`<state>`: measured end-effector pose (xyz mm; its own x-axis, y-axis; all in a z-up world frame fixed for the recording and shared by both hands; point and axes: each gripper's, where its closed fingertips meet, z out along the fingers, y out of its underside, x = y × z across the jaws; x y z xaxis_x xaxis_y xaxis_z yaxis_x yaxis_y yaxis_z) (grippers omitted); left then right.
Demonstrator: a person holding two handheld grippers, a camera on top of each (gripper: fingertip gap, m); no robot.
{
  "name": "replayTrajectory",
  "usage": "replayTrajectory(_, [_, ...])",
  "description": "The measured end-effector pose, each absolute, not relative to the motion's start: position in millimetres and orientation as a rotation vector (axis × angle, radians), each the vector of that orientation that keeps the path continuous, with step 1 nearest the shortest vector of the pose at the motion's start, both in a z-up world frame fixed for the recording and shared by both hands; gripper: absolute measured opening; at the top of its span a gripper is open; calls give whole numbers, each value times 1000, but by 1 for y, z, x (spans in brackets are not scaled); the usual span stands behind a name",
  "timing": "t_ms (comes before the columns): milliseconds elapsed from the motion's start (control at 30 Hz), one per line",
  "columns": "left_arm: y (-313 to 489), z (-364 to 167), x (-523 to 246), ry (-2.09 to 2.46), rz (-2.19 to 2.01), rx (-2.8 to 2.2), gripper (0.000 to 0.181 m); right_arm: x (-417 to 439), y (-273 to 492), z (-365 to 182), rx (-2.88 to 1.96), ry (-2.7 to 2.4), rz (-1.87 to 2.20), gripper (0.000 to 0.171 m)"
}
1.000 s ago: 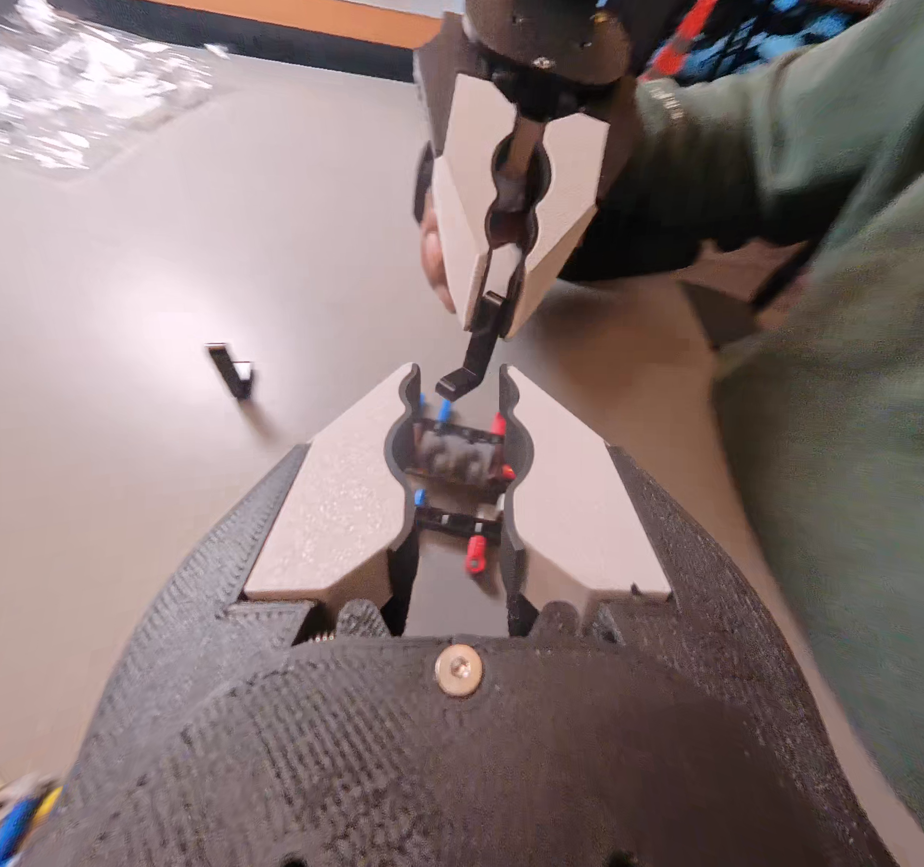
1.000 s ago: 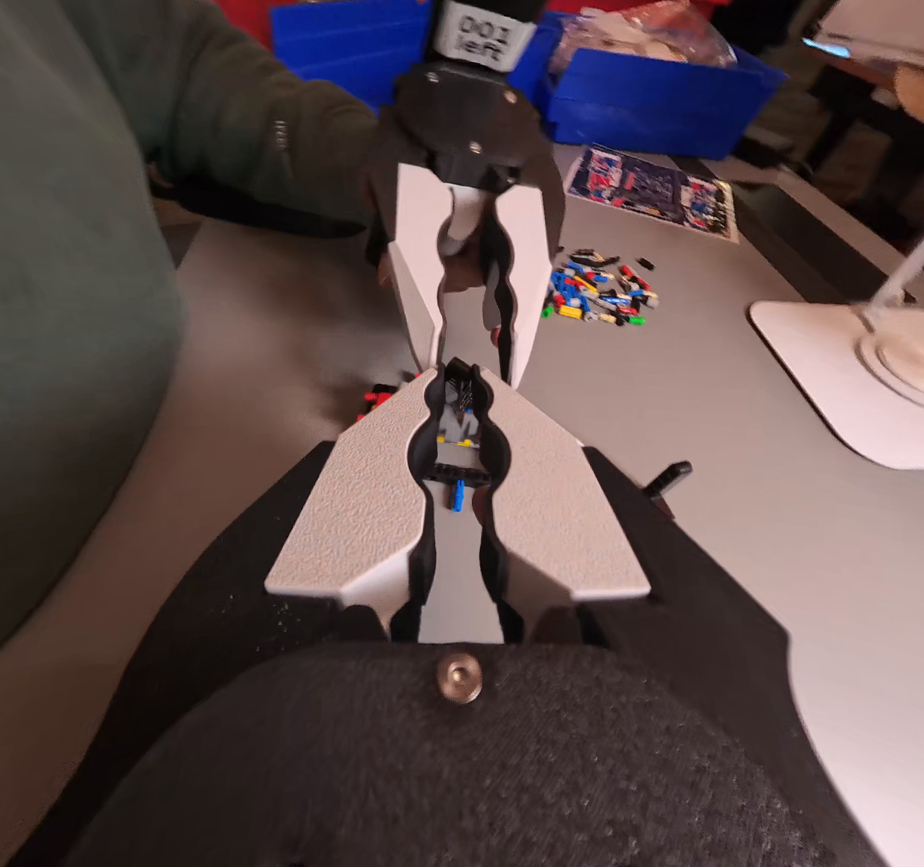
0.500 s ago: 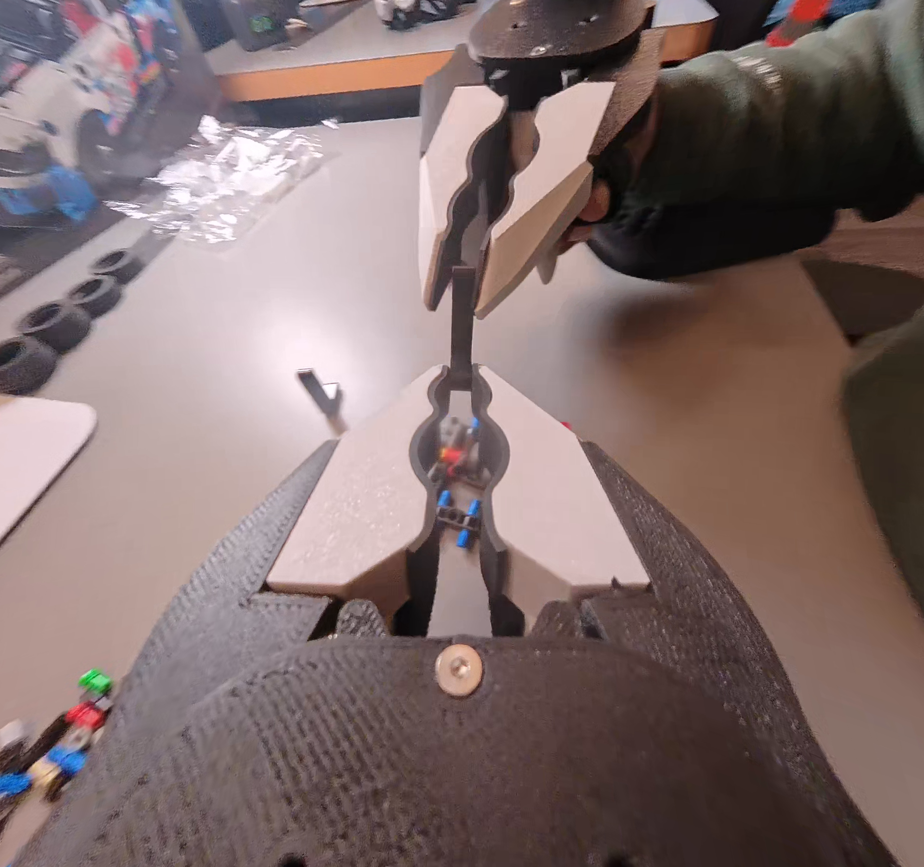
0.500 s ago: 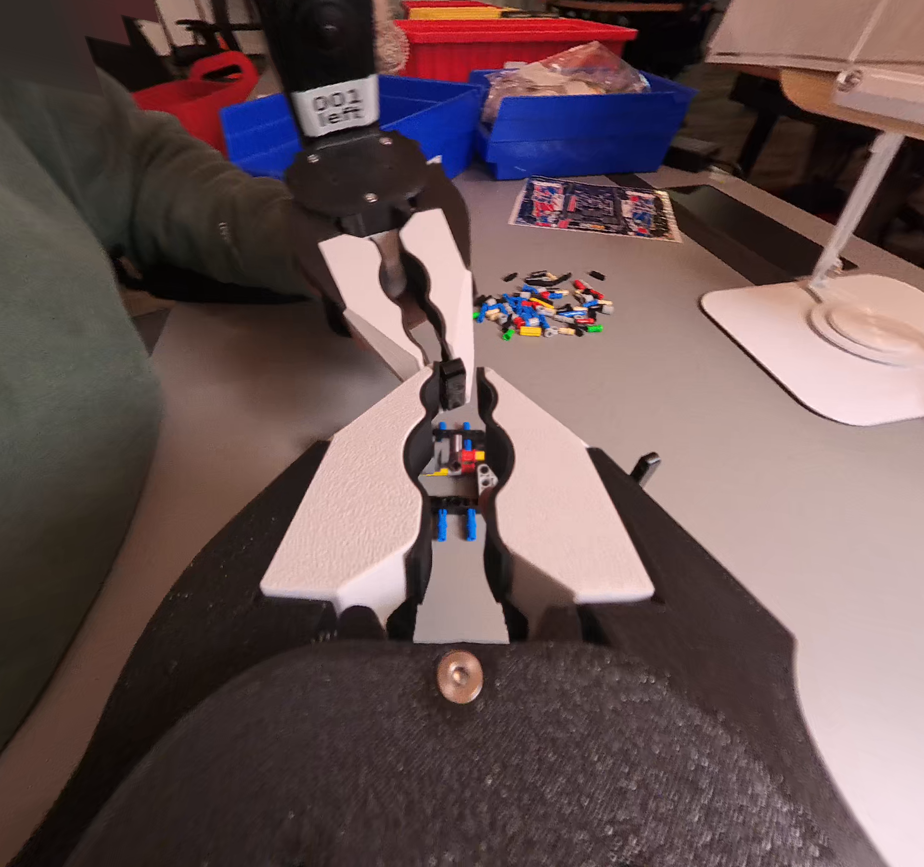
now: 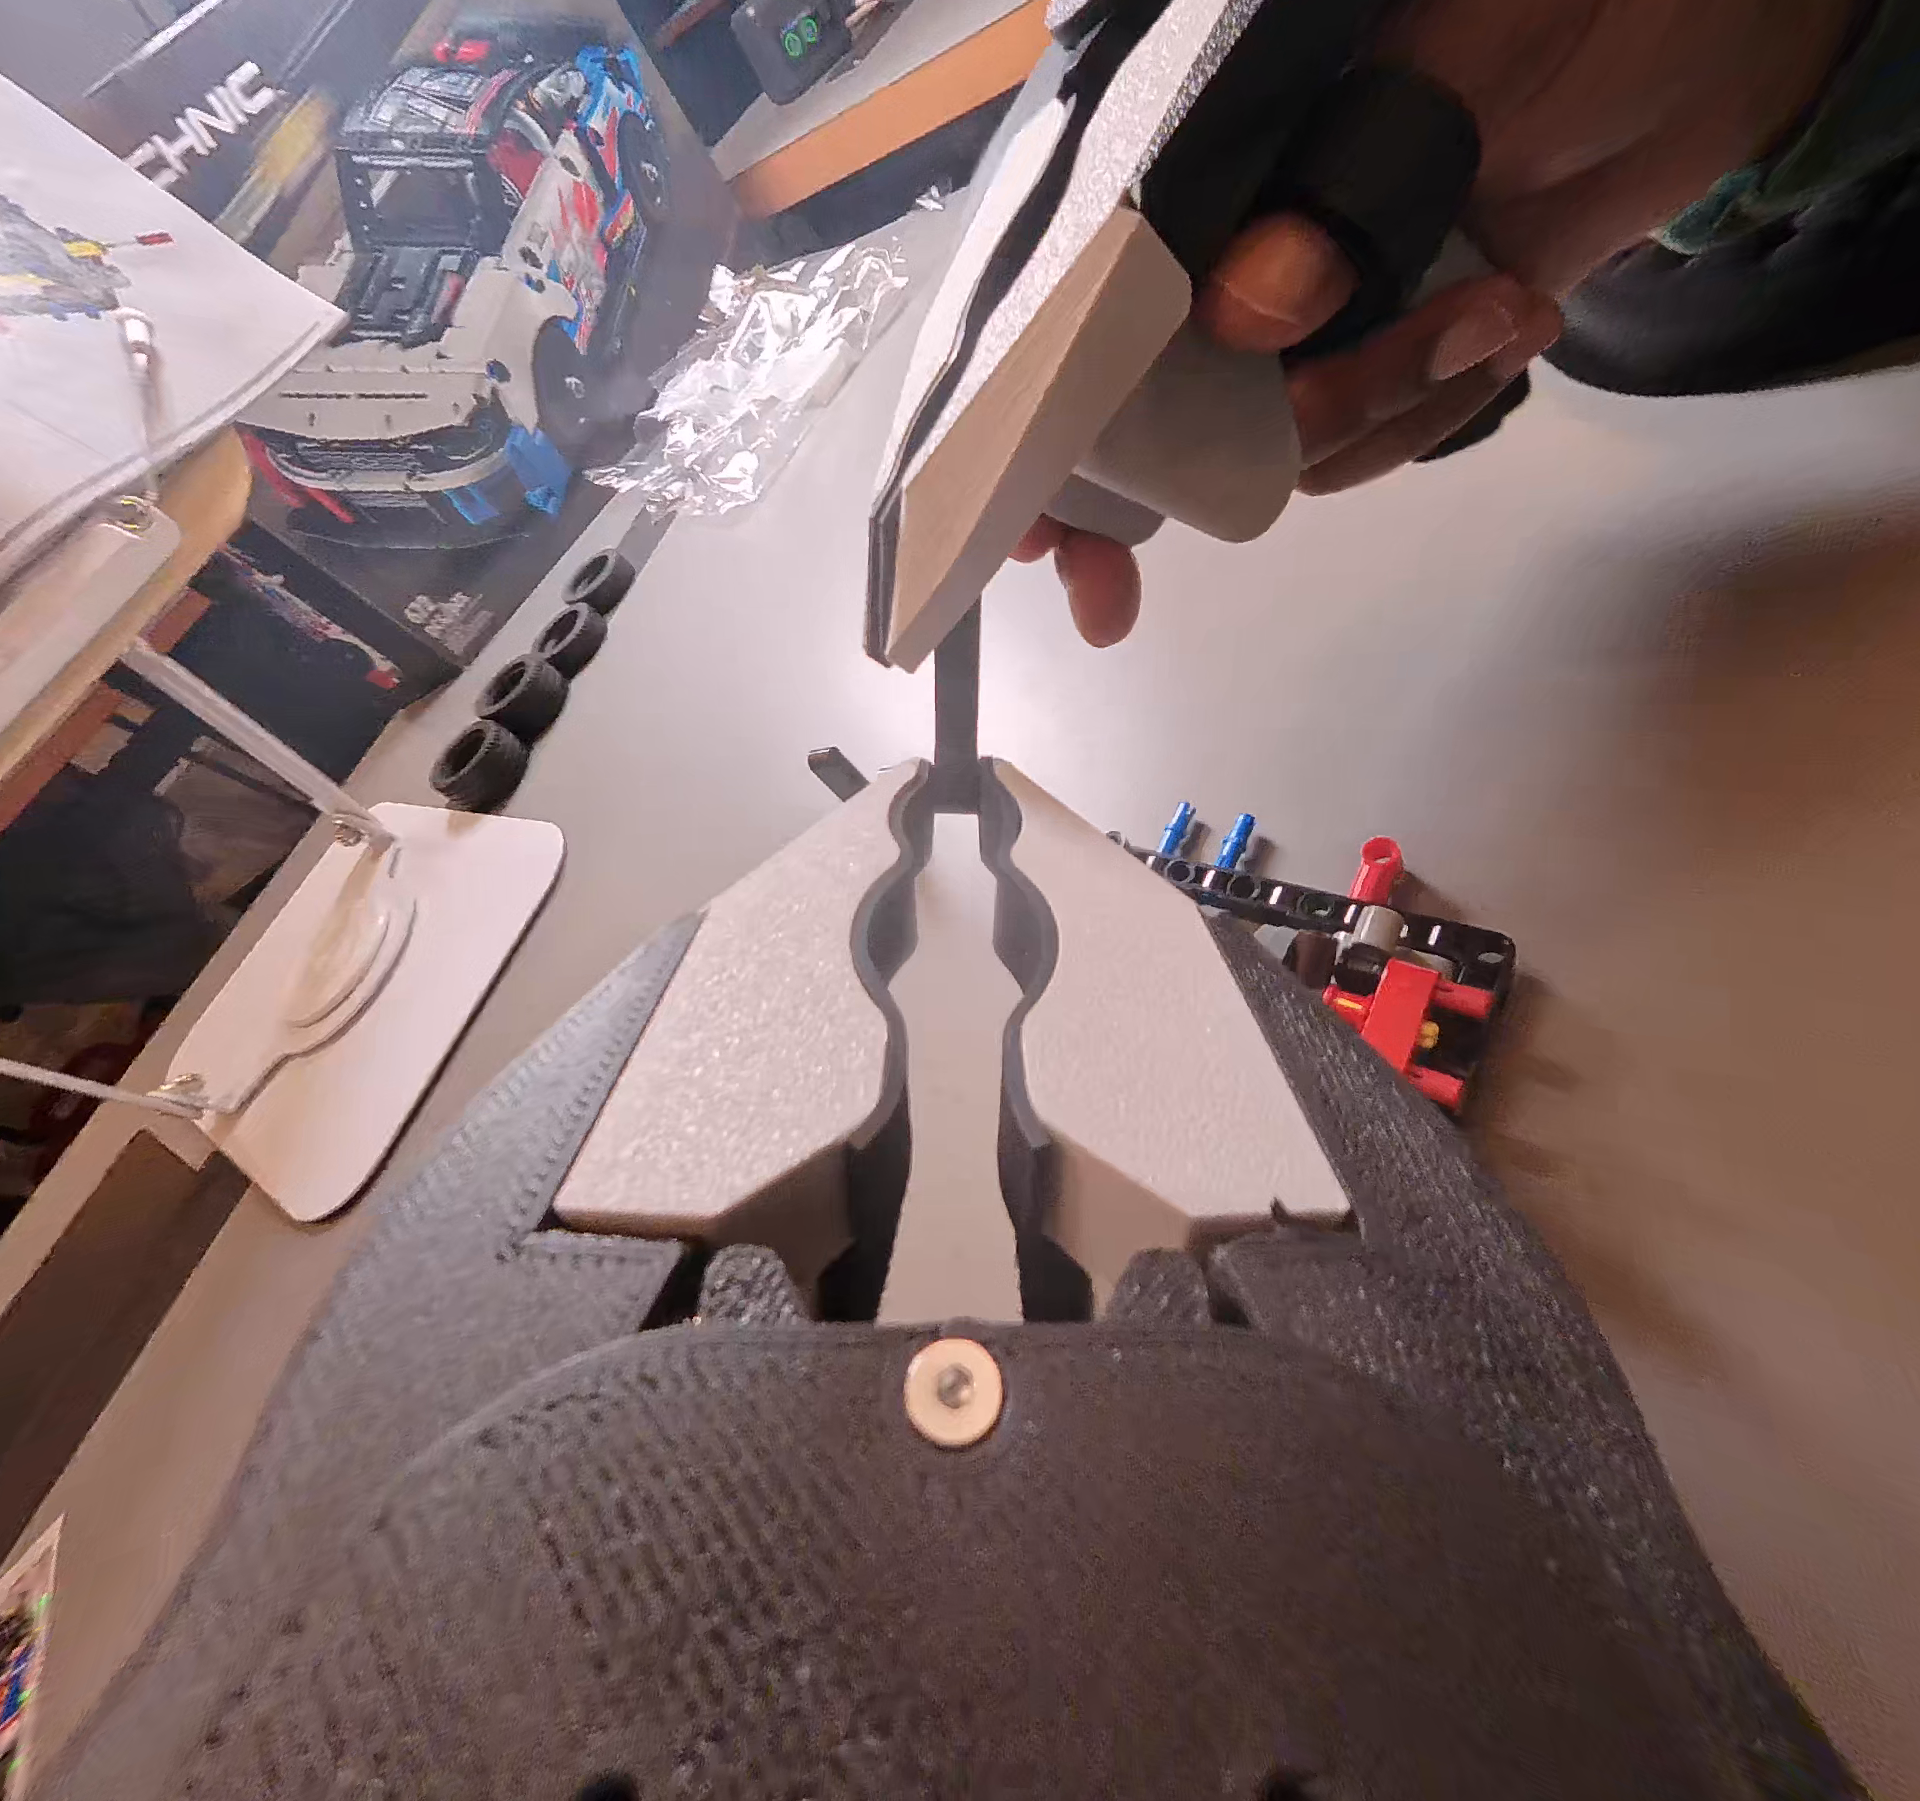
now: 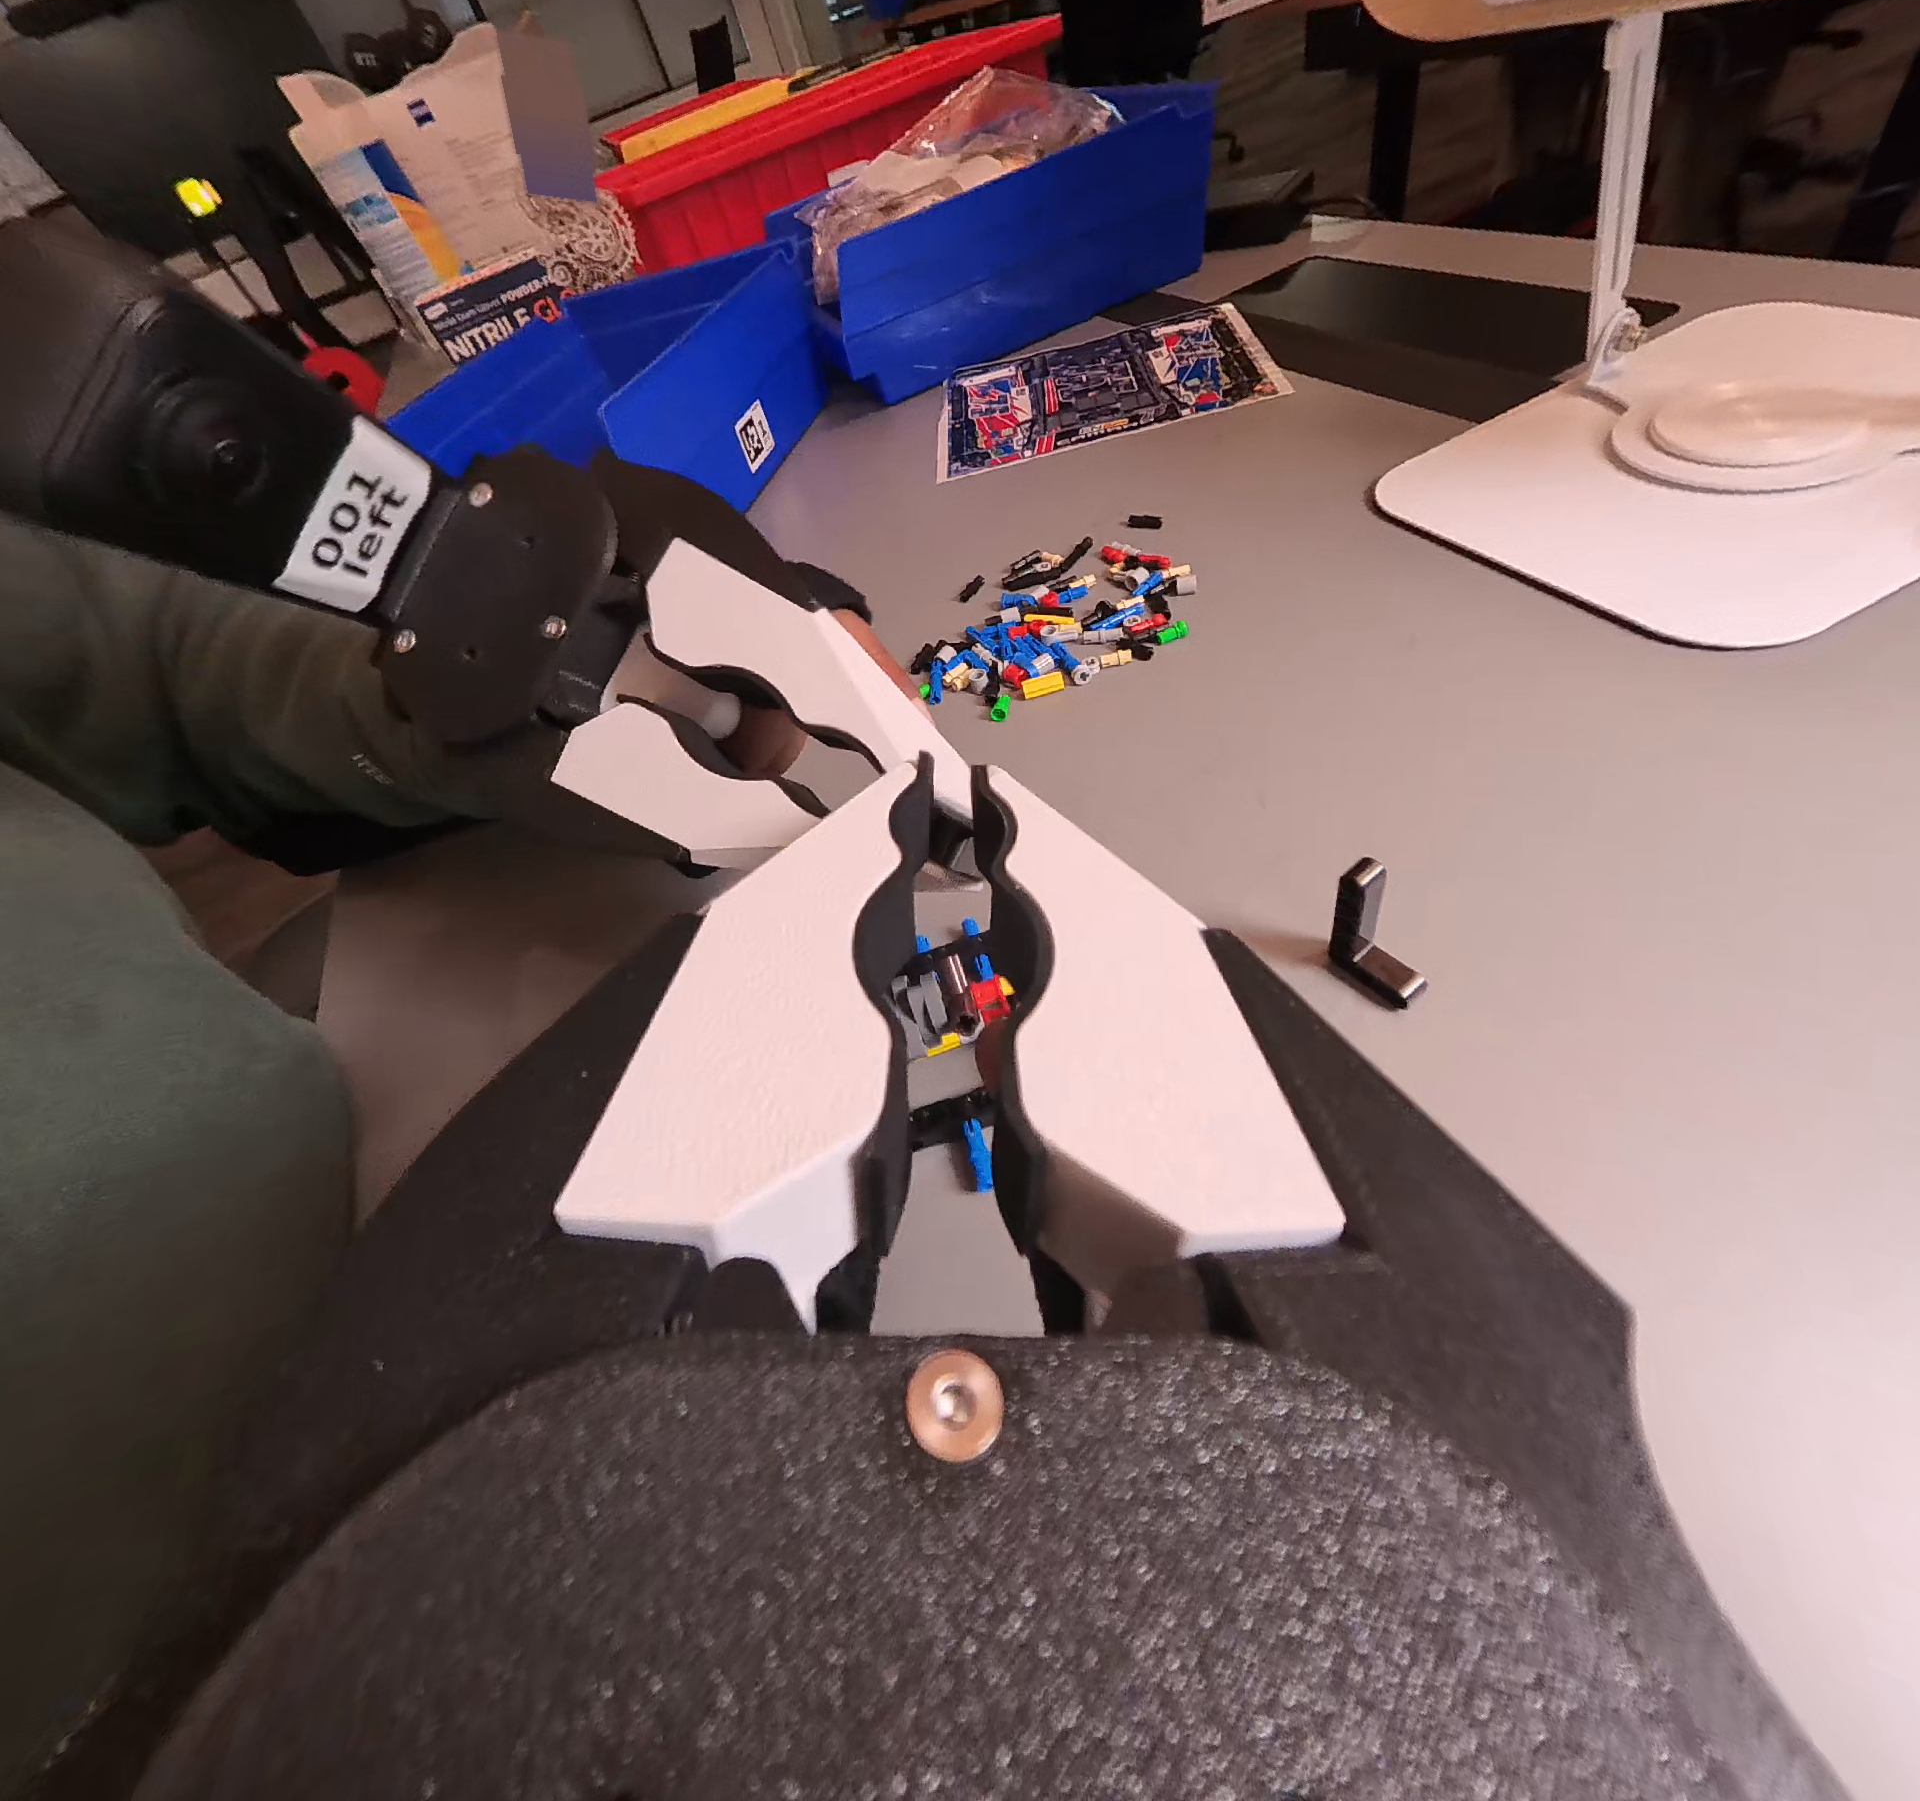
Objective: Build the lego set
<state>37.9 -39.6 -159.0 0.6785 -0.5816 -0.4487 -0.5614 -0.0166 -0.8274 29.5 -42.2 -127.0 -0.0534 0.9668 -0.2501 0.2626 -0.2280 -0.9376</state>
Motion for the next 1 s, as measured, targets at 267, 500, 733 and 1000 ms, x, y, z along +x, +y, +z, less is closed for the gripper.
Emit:
replayTrajectory(267, [-54, -172, 27, 927, -545, -1847, 28, 52, -39, -146, -1430, -1748, 1083, 4])
replayTrajectory(500, [-78, -203, 14, 1051, -844, -1998, 64, 48, -48, -173, -1413, -1974, 1085, 5])
replayTrajectory(733, [-82, -219, 25, 1168, -878, -2011, 67, 42, -60, -192, -1359, -2046, 1144, 4])
replayTrajectory(1000, [-82, -224, 25, 1276, -842, -1993, 53, 43, -66, -200, -1227, -2219, 1154, 4])
